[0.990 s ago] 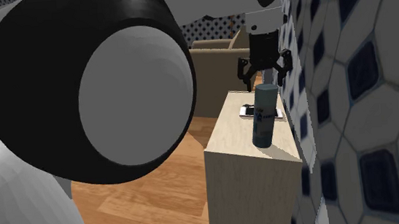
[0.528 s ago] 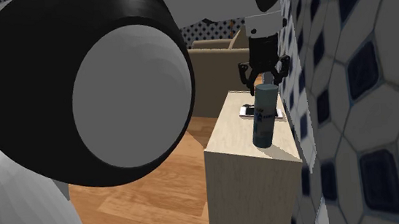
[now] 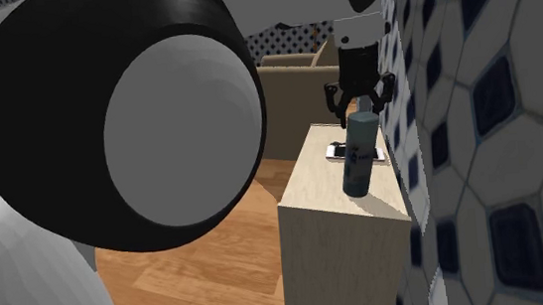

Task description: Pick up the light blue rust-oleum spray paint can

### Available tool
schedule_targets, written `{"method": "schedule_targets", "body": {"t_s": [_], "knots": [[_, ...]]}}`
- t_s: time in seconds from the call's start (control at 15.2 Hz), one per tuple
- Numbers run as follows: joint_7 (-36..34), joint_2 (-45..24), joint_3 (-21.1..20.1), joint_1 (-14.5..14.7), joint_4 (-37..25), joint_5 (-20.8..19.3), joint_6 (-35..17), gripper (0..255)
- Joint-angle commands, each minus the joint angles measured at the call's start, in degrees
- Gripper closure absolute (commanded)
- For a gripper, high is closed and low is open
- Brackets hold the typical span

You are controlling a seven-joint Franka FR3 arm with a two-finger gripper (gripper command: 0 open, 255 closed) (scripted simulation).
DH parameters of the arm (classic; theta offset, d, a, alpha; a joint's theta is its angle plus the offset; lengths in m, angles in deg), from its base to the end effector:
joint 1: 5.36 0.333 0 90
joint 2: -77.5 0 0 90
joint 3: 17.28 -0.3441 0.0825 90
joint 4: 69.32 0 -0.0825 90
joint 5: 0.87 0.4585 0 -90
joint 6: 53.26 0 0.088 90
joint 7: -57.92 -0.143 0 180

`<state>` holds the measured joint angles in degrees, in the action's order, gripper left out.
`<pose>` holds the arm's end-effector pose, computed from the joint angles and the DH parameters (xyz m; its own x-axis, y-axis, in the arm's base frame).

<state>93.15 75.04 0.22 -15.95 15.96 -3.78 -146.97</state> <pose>0.5755 -0.3103 0.6422 0.9905 0.1285 0.0498 0.1222 -0.9860 0.1130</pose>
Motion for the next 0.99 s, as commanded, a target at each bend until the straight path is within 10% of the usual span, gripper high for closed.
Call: {"method": "schedule_targets", "body": {"t_s": [0.0, 0.92], "knots": [[0.2, -0.6, 0.1, -0.1, -2.2, 0.2, 1.6, 255], [1.9, -6.6, 0.7, -1.4, -19.9, 2.3, 13.5, 255]]}}
